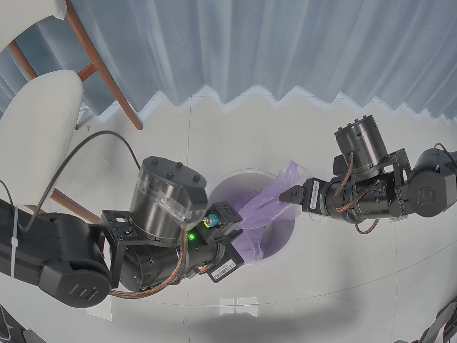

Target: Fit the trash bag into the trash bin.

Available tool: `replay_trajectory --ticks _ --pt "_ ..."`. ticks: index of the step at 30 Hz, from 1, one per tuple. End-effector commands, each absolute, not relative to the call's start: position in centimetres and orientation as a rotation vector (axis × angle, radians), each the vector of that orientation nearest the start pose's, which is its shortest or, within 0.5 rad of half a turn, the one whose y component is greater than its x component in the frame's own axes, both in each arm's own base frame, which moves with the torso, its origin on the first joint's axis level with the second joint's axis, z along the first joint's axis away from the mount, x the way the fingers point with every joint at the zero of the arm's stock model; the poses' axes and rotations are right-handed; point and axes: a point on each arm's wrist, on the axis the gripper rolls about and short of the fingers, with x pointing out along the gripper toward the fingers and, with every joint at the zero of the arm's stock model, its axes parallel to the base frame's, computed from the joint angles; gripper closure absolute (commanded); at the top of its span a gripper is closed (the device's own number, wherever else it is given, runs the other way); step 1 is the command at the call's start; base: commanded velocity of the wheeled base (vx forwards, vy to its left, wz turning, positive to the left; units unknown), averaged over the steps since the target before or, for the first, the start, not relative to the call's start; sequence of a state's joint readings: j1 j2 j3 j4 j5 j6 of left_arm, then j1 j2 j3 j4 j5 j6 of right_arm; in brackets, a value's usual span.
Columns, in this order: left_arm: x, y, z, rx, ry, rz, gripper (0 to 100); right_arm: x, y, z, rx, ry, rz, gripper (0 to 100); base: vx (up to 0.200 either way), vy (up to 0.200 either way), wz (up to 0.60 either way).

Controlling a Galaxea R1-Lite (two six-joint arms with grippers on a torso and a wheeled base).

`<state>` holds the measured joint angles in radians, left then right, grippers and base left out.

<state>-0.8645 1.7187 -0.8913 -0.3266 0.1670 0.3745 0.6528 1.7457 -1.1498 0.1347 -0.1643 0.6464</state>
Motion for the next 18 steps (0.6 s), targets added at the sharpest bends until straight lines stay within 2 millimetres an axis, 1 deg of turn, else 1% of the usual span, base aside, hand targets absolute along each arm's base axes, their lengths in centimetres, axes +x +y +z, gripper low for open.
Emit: replay_trajectory --ticks 1,5,11,13,14,18 --pt "20.2 -22.8 17.3 0.598 0.308 -0.758 100 25.6 18.5 17.4 0.295 0.837 0.19 0 0.0 0.0 0.0" --pt "20.2 -22.8 17.2 0.581 0.316 -0.763 100 25.9 18.4 16.8 0.294 0.849 0.176 0 0.0 0.0 0.0" --pt "19.9 -23.0 17.2 0.516 0.337 -0.784 100 26.5 18.8 16.8 0.302 0.833 0.181 0 0.0 0.0 0.0" --pt "20.0 -22.7 17.0 0.504 0.348 -0.809 100 26.7 19.1 17.0 0.31 0.808 0.191 0 0.0 0.0 0.0" --pt "19.9 -22.7 17.0 0.504 0.348 -0.809 100 26.7 19.2 17.0 0.314 0.801 0.193 100 0.0 0.0 0.0" --pt "19.9 -22.6 17.1 0.468 0.364 -0.795 100 26.8 19.3 17.4 0.322 0.786 0.203 100 0.0 0.0 0.0"
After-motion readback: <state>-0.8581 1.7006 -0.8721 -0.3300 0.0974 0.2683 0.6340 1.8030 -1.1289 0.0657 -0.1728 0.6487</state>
